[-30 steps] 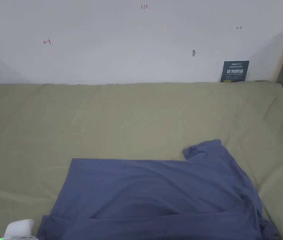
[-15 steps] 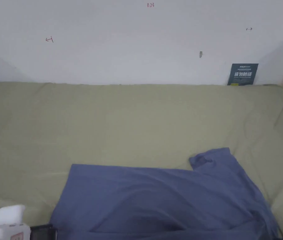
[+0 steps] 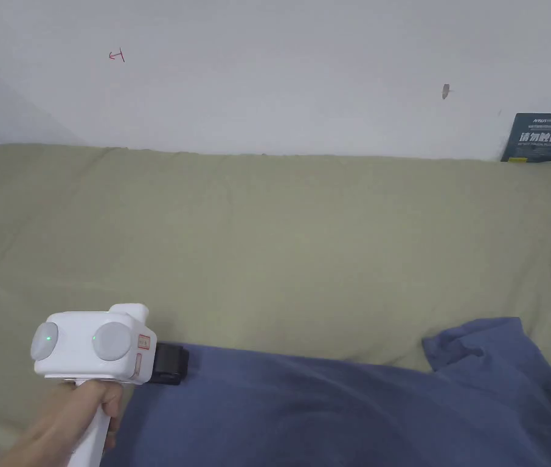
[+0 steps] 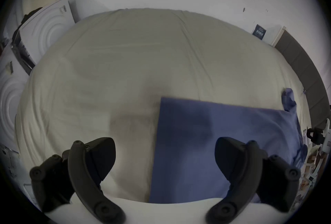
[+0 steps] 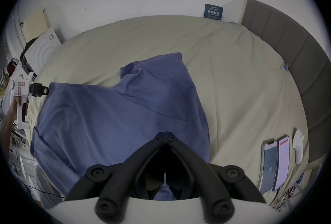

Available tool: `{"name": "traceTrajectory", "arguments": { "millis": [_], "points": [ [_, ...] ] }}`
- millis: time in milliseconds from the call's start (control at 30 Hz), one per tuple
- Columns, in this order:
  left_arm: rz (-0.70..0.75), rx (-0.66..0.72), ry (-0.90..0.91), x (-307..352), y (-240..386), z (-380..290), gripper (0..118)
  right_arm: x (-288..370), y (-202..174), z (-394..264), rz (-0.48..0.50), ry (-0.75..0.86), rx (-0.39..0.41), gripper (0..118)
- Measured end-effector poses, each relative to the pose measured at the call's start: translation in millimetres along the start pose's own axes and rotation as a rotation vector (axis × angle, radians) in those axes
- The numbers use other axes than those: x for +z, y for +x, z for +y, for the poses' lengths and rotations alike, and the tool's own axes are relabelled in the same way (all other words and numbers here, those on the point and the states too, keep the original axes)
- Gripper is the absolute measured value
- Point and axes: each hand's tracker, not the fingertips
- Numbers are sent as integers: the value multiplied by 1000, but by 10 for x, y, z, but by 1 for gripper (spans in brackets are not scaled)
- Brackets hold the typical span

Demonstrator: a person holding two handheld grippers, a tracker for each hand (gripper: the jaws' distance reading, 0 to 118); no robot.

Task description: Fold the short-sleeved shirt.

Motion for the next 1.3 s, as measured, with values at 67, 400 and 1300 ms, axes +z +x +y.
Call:
{"name": "traceTrajectory", "arguments": {
  "millis": [67,400,1300],
  "points": [
    [10,-4,-7,-198,242,0,113,-93,37,30,3,-13,-3,1],
    [0,-105,29,-130,421,-10,23,-194,197,65,-23,-36,-26,1],
    [26,-89,23,11,585,-8,10,-509,327,566,22,-144,66,4]
  ]
}}
